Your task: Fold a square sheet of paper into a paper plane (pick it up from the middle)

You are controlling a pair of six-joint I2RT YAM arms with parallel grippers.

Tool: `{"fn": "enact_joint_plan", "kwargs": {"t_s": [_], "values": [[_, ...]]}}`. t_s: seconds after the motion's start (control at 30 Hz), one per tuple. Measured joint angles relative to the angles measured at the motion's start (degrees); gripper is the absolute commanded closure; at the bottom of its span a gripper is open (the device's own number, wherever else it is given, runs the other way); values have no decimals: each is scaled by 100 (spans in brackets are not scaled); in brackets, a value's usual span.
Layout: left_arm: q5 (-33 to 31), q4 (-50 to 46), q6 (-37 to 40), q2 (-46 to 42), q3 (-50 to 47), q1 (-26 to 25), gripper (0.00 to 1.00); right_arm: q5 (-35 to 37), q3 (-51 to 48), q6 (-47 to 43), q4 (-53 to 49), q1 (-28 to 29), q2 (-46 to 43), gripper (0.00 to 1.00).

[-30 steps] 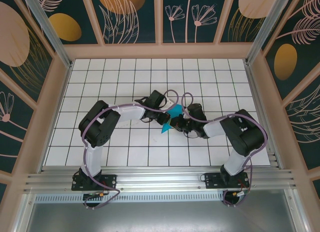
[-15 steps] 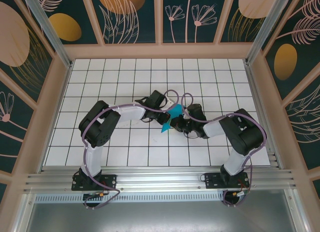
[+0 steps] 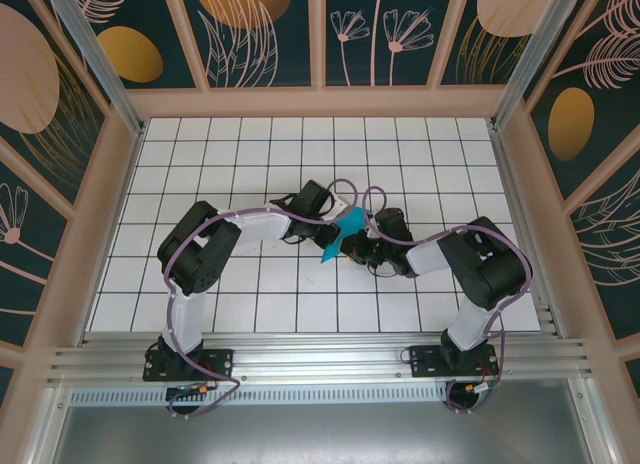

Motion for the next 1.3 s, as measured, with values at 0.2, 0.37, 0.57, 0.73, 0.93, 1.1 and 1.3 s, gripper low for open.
{"fn": "enact_joint_plan", "kwargs": {"t_s": [0.2,0.37,0.57,0.73,0.93,1.1,1.3], "values": [[-63,17,0,0,0,0,96,37,0,11,-52,-7,-55,87],[-90,22,0,2,0,0,96,188,2,11,-289,-127,-321,88],[-107,24,0,2,0,0,96,221,87,24,-304,-203,-398,88],[-109,24,0,2,0,0,96,267,343,39,-332,-203,-238,89],[-142,24,0,2,0,0,96,498,492,133,-595,-208,133,89],[-197,24,2,2,0,-4,96,501,494,146,-584,-225,140,88],[-216,20,2,2,13,-4,96,501,525,120,-728,-240,50,86]]}}
